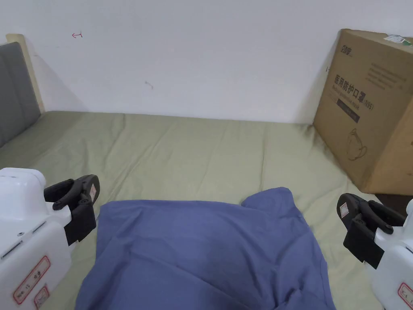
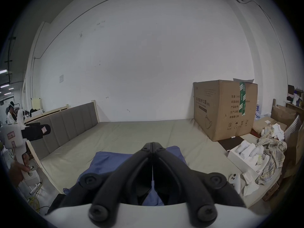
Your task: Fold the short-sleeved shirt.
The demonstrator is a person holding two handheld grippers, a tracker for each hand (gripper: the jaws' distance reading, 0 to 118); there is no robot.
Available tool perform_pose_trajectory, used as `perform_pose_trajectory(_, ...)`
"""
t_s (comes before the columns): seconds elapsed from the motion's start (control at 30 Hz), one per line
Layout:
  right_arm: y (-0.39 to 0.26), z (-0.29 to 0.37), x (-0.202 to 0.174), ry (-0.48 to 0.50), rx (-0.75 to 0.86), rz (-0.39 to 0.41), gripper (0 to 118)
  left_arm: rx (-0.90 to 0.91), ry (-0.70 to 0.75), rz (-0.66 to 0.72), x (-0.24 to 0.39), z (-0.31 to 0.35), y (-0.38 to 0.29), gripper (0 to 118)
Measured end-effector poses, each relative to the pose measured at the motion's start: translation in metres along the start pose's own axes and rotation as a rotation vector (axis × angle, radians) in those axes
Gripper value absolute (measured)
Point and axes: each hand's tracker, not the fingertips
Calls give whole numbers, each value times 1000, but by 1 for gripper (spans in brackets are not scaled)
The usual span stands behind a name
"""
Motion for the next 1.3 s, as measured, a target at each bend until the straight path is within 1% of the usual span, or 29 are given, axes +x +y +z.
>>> perform_pose_trajectory(0.13,5,-23,10,-3,-33,-11,0,-11,-4,0,-2,-5,-4,0)
perform_pose_trajectory(0.17,6,-34,15,-1,-60,-22,4,-15,-2,-6,-1,-7,-5,0)
perform_pose_trajectory(0.2,7,-55,22,-5,-111,-28,14,-23,-5,-9,-1,-10,-6,0)
perform_pose_trajectory(0.23,7,-77,30,-20,-156,-23,49,-31,-14,-6,-2,-12,-8,0)
perform_pose_trajectory(0.27,6,-102,40,-38,-207,-30,80,-37,-19,0,-2,-14,-11,0)
perform_pose_trajectory(0.3,4,-133,51,-50,-286,-45,93,-42,-21,1,-2,-16,-14,0)
perform_pose_trajectory(0.37,-7,-191,75,-75,-386,-84,93,-51,-22,-7,-3,-23,-18,0)
perform_pose_trajectory(0.4,-18,-230,91,-110,-481,-94,93,-57,-21,-11,-4,-26,-22,0)
perform_pose_trajectory(0.43,-31,-270,109,-130,-570,-145,93,-61,-17,-11,-6,-30,-24,0)
perform_pose_trajectory(0.47,-43,-299,121,-158,-642,-169,93,-64,-18,-9,-7,-33,-26,0)
perform_pose_trajectory(0.5,-57,-328,131,-189,-725,-173,93,-65,-18,-6,-9,-37,-28,0)
perform_pose_trajectory(0.53,-72,-350,142,-212,-765,-221,92,-68,-13,-4,-12,-43,-32,0)
perform_pose_trajectory(0.6,-90,-379,146,-211,-834,-273,92,-85,-5,-3,-16,-53,-36,0)
perform_pose_trajectory(0.67,-107,-405,152,-220,-859,-261,91,-101,6,-12,-19,-63,-42,0)
perform_pose_trajectory(0.73,-121,-431,157,-260,-883,-188,91,-114,16,-8,-24,-74,-46,0)
perform_pose_trajectory(0.77,-125,-439,158,-269,-884,-164,90,-121,19,-2,-27,-77,-47,0)
perform_pose_trajectory(0.8,-129,-447,160,-257,-890,-167,89,-128,27,6,-32,-83,-50,0)
perform_pose_trajectory(0.9,-143,-459,156,-229,-945,-184,75,-153,37,23,-40,-97,-59,0)
perform_pose_trajectory(0.93,-148,-462,155,-234,-956,-177,73,-164,38,29,-42,-102,-63,0)
perform_pose_trajectory(1.0,-153,-457,145,-244,-960,-137,71,-181,35,50,-48,-109,-69,0)
perform_pose_trajectory(1.03,-153,-454,143,-247,-951,-132,66,-188,37,60,-51,-113,-71,0)
perform_pose_trajectory(1.07,-150,-451,142,-256,-933,-143,50,-195,37,65,-53,-117,-72,0)
perform_pose_trajectory(1.1,-142,-447,138,-303,-905,-149,17,-201,40,73,-56,-121,-74,0)
perform_pose_trajectory(1.13,-136,-443,137,-292,-885,-168,1,-214,59,90,-61,-132,-72,0)
perform_pose_trajectory(1.17,-132,-438,135,-228,-869,-215,1,-240,77,124,-69,-148,-70,0)
perform_pose_trajectory(1.2,-130,-438,132,-176,-881,-215,1,-275,70,164,-77,-165,-66,1)
perform_pose_trajectory(1.23,-126,-439,131,-184,-881,-192,1,-304,66,207,-90,-186,-64,21)
perform_pose_trajectory(1.27,-122,-437,127,-199,-869,-169,1,-339,77,256,-102,-209,-64,47)
perform_pose_trajectory(1.3,-118,-435,124,-191,-850,-155,1,-401,72,324,-118,-236,-65,73)
